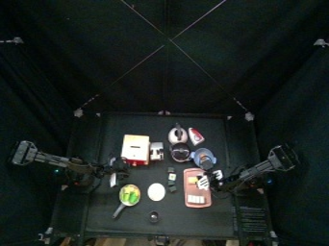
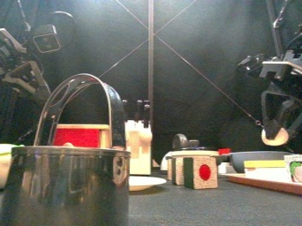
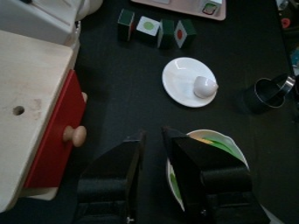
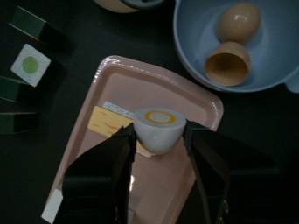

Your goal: Place egg half on plate

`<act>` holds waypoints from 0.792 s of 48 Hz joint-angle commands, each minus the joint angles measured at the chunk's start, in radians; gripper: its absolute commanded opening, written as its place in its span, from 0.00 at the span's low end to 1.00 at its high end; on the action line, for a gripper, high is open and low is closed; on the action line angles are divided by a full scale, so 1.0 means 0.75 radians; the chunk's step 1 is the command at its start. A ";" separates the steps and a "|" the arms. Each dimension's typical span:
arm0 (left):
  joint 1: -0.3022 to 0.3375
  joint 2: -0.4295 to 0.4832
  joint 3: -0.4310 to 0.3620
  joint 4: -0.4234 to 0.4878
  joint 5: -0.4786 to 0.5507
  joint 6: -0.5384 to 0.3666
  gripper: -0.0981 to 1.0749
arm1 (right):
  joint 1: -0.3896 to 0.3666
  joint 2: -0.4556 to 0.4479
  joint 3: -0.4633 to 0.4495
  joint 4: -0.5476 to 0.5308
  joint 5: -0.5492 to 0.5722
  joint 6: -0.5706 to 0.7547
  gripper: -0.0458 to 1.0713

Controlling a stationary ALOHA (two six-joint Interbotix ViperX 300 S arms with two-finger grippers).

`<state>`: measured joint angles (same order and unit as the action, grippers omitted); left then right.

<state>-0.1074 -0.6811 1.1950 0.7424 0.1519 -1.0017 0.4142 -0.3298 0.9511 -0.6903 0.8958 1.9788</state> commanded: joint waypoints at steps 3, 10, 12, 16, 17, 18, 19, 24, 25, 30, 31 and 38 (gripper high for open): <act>0.004 0.002 -0.018 0.002 -0.010 0.000 0.66 | -0.004 -0.008 0.022 0.053 0.008 0.008 0.67; 0.004 0.002 -0.018 0.000 -0.010 0.000 0.66 | -0.012 0.018 0.057 0.086 -0.004 0.010 0.70; 0.004 0.002 -0.018 0.000 -0.010 0.000 0.66 | -0.016 0.025 0.061 0.086 -0.014 0.008 0.71; 0.004 0.002 -0.018 0.000 -0.012 0.000 0.66 | -0.027 0.033 0.061 0.082 -0.041 0.008 0.75; 0.004 0.002 -0.018 0.002 -0.010 0.000 0.66 | -0.027 0.035 0.061 0.082 -0.047 0.008 0.76; 0.004 0.002 -0.018 0.000 -0.010 0.000 0.66 | -0.031 0.037 0.061 0.082 -0.049 0.008 0.77; 0.006 0.002 -0.018 0.002 -0.012 0.000 0.66 | -0.031 0.039 0.061 0.082 -0.053 0.006 0.78; 0.006 0.004 -0.016 0.000 -0.010 0.000 0.66 | -0.039 0.051 0.061 0.082 -0.055 0.006 0.84; 0.006 0.002 -0.016 0.002 -0.010 0.000 0.66 | -0.039 0.051 0.063 0.080 -0.055 0.006 0.84; 0.006 0.002 -0.016 0.002 -0.010 0.000 0.66 | -0.043 0.057 0.063 0.082 -0.057 0.006 0.87; 0.006 0.002 -0.016 0.000 -0.010 0.000 0.66 | -0.045 0.059 0.063 0.082 -0.057 0.006 0.87; 0.006 0.002 -0.016 0.000 -0.010 0.000 0.66 | -0.047 0.059 0.061 0.086 -0.053 0.006 0.87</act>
<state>-0.1058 -0.6811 1.1950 0.7424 0.1519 -1.0017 0.3835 -0.2777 1.0048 -0.6259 0.8544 1.9834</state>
